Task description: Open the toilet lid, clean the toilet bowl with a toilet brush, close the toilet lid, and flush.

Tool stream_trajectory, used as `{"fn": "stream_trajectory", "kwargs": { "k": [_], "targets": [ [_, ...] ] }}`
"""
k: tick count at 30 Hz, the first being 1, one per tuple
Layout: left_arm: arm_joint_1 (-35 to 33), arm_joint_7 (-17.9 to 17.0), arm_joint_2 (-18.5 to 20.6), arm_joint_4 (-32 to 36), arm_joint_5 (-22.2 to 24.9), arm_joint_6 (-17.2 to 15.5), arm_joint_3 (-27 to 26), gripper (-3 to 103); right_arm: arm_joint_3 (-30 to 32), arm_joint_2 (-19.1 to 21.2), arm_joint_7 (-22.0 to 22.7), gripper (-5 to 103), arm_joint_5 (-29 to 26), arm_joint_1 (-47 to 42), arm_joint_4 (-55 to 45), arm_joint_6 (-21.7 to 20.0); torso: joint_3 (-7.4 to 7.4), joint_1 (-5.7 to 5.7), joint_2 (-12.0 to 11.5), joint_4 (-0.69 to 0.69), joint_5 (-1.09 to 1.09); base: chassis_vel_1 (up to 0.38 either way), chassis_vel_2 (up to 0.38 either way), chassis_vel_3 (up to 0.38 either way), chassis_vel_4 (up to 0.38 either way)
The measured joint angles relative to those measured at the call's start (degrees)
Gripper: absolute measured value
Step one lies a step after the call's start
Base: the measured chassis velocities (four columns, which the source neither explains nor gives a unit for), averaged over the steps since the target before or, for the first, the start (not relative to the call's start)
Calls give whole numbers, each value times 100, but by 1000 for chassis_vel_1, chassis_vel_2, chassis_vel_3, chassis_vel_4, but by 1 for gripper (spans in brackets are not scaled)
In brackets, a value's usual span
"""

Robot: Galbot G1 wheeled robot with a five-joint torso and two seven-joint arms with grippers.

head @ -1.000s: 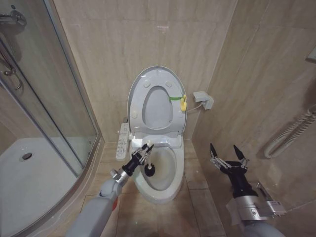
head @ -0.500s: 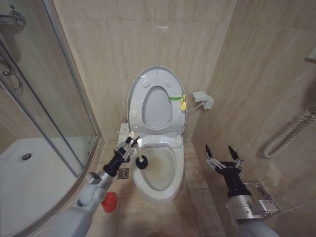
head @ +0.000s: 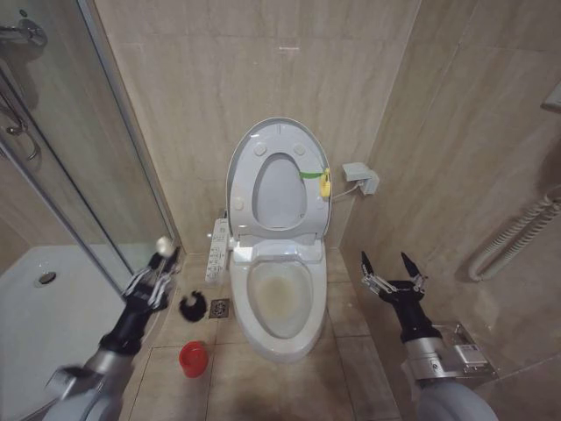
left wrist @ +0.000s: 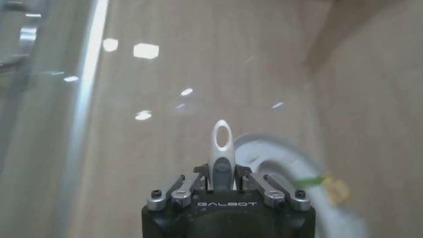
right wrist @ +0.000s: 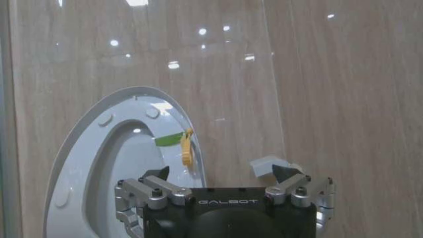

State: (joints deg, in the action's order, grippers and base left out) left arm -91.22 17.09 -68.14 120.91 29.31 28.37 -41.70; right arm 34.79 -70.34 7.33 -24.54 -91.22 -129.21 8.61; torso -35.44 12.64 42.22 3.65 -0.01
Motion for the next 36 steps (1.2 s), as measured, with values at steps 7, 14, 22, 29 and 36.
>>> {"fn": "stream_trajectory", "kwargs": {
  "k": [7,14,22,29,36],
  "targets": [
    [-392,-61,-536,-652,-514,598,-476,26,-22,49,-5,100,-48,-28,12,20,0,0,0,2,1,0,0,0,0],
    [256,1277,-519,-2644,280,1803,-467,26,-15,54,-71,100,-54,-4,142,107,-1,1,0,4,0,0,0,0,0],
    [1059,1598,-416,-4200,729,1872,-247,26,-56,35,-108,100,-1,17,248,144,-1,1,0,1,-1,0,0,0,0],
    [1981,1958,-204,-5626,1002,1873,37,26,-79,10,-112,100,18,15,310,165,-1,1,-1,0,0,0,0,0,0],
    [2747,2139,-98,-6547,1171,1869,393,26,-51,-7,-116,100,34,-32,324,179,-1,1,-1,1,0,0,0,0,0]
  ]
}}
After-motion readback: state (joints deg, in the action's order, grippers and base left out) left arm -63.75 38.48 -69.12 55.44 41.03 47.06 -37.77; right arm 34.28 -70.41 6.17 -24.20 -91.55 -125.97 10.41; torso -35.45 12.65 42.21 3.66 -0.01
